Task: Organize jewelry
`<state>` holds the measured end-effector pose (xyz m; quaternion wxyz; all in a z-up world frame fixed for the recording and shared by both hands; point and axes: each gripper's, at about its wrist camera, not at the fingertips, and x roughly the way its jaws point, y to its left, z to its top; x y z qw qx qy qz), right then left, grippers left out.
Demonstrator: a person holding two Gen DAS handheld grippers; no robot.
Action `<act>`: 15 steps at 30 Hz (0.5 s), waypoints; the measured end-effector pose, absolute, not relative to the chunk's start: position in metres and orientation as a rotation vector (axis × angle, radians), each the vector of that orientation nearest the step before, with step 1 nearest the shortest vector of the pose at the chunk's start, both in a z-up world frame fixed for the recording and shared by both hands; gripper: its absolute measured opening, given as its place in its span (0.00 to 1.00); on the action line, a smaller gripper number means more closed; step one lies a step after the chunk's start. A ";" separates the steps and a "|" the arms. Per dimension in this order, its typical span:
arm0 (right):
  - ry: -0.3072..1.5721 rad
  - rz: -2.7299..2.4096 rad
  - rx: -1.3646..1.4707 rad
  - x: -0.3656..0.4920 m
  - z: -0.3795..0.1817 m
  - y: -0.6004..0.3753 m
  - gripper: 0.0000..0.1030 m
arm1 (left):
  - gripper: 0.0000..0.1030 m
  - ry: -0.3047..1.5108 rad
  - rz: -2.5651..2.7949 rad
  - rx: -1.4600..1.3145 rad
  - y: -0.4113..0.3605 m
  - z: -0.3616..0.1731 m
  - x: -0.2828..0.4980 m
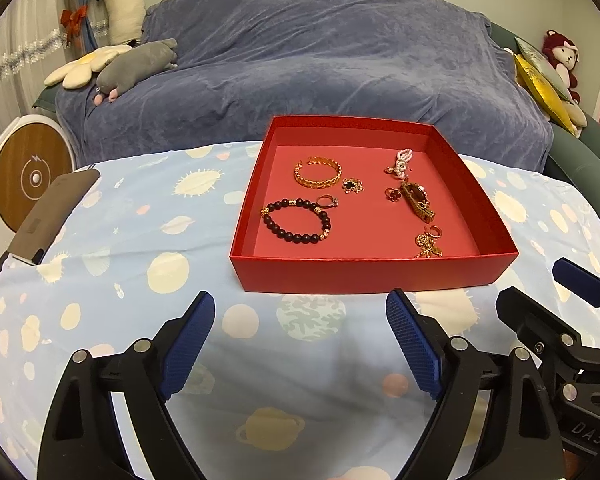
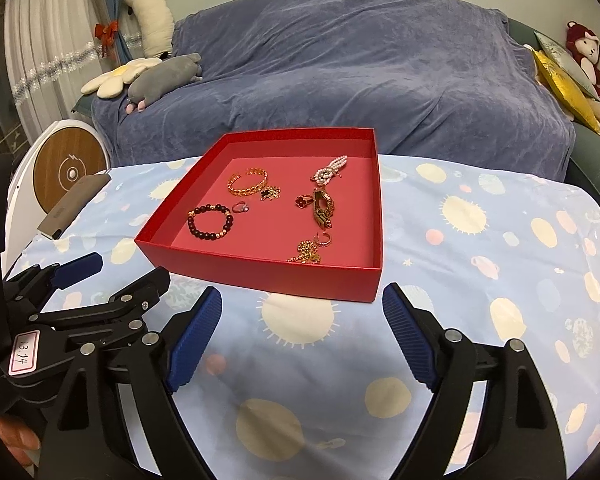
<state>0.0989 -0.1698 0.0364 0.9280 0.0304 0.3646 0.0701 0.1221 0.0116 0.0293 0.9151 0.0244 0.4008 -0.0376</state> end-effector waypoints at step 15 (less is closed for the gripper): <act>0.736 0.119 0.053 0.096 0.035 -0.172 0.91 | 0.83 0.822 -0.072 0.046 0.014 0.030 0.121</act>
